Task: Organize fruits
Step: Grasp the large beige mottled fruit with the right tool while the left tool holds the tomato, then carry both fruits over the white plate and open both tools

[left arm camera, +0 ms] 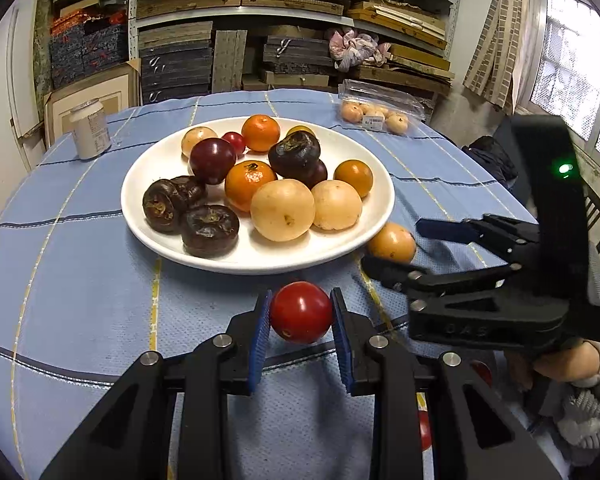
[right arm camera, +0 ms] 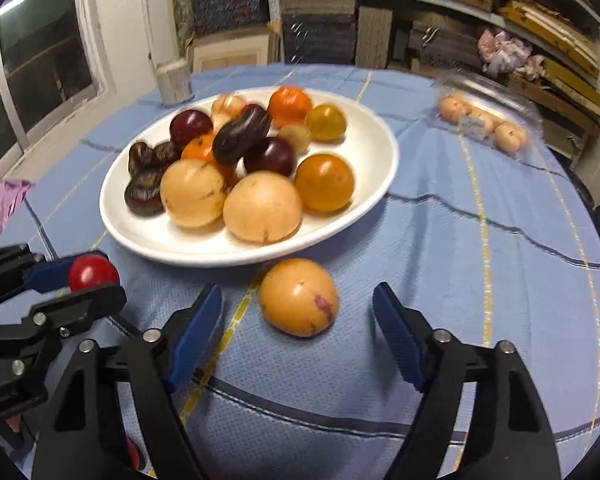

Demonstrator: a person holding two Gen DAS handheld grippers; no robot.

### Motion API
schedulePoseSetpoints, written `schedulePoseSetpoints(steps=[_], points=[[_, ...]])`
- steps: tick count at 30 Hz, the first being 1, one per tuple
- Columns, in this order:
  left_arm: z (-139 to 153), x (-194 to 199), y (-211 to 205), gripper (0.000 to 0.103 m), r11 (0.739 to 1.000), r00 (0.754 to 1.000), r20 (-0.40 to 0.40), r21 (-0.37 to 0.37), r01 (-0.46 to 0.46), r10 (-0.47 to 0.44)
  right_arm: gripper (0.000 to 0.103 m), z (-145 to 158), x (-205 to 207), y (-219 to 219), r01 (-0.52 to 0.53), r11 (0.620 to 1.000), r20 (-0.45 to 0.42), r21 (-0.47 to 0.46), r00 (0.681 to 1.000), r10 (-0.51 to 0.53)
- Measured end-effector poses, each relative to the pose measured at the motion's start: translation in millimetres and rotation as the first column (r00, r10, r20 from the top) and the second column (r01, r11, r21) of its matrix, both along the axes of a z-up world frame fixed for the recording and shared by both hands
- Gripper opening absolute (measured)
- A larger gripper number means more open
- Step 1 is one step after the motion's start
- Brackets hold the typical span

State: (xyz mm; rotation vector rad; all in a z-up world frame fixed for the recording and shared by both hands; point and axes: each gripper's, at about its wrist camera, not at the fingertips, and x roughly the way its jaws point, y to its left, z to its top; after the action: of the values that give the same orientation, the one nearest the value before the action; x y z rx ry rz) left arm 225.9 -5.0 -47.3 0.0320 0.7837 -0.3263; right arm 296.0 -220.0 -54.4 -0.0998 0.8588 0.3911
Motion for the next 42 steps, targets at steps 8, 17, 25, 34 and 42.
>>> schedulePoseSetpoints(steps=[8,17,25,34,42], points=[[-5,4,0,0.03,1.0,1.0,-0.017,0.006,-0.007,0.007,0.04,-4,2,0,0.005,1.0,-0.018,-0.016,1.0,-0.005],[3,0,11,0.03,0.999,1.0,0.005,-0.027,-0.03,0.03,0.04,12,-34,-20,0.005,0.998,0.026,0.069,1.0,-0.006],[47,30,39,0.03,0.993,0.992,0.064,-0.051,-0.105,0.109,0.04,69,-26,-53,0.066,0.97,0.116,0.232,0.989,-0.095],[54,122,65,0.03,0.972,0.975,0.023,-0.083,-0.22,0.222,0.04,64,82,-24,0.093,0.961,0.007,0.26,0.995,-0.099],[32,137,74,0.063,0.959,0.966,-0.012,-0.114,-0.26,0.26,0.069,49,104,-39,0.169,0.923,-0.035,0.347,0.985,-0.168]])
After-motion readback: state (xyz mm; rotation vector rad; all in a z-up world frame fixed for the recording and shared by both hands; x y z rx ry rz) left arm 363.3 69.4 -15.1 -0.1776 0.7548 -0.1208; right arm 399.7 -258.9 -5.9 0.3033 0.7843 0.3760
